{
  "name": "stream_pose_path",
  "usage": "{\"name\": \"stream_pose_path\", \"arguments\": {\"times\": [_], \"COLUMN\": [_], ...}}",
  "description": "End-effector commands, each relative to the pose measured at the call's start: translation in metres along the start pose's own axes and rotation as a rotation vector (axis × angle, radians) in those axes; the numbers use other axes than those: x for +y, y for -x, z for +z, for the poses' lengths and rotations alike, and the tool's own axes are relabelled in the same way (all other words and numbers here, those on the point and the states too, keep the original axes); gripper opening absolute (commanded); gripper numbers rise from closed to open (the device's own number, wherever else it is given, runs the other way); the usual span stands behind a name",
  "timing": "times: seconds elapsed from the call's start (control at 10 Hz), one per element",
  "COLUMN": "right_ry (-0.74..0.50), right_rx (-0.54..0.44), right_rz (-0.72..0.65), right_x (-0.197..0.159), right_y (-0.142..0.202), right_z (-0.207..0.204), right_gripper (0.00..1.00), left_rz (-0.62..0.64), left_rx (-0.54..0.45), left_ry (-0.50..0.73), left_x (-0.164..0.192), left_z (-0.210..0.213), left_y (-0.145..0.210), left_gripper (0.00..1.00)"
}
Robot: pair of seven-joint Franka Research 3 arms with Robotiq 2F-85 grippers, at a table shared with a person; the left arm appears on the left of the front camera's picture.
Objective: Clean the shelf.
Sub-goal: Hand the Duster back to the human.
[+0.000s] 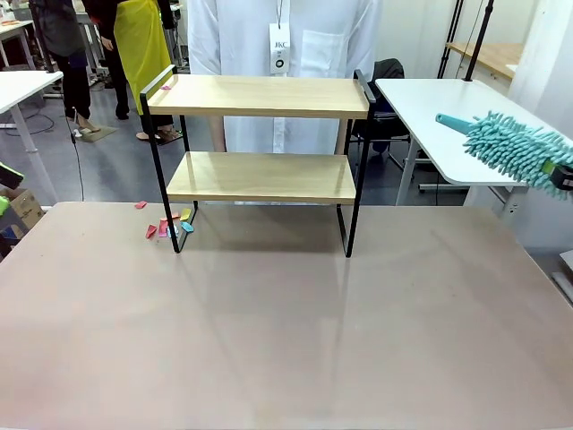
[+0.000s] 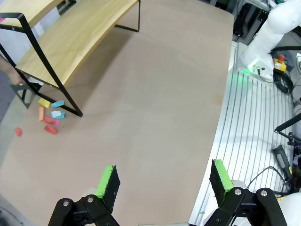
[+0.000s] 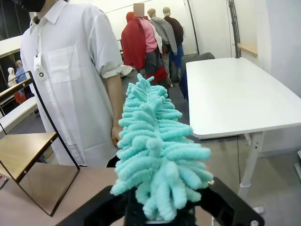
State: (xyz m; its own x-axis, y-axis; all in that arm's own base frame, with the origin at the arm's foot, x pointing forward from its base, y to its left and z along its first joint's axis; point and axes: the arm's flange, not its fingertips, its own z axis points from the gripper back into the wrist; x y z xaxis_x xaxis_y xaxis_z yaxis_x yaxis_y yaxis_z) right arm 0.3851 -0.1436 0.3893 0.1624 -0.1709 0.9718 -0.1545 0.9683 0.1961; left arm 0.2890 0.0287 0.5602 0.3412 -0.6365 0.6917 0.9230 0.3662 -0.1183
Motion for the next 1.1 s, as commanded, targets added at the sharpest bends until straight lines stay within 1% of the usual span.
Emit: {"name": "stream_pose_path", "arguments": {"times": [0.0, 1.0], "right_ry": [0.003, 0.003], "right_rx": [0.005, 0.005], "right_rz": [-0.001, -0.001], "right_x": [0.0012, 0.0012], "right_y": [-0.0025, -0.0025], "right_z": [0.0006, 0.0006], "right_gripper": [0.17, 0.17], "left_rz": [-0.011, -0.011], "left_rx": [-0.011, -0.011], "left_ry": [0.008, 0.008], "left_x": [-0.0008, -0.0008], "left_z": [0.0009, 0.0009], "left_y": [-0.0003, -0.0003], "left_gripper": [1.0, 1.0]}}
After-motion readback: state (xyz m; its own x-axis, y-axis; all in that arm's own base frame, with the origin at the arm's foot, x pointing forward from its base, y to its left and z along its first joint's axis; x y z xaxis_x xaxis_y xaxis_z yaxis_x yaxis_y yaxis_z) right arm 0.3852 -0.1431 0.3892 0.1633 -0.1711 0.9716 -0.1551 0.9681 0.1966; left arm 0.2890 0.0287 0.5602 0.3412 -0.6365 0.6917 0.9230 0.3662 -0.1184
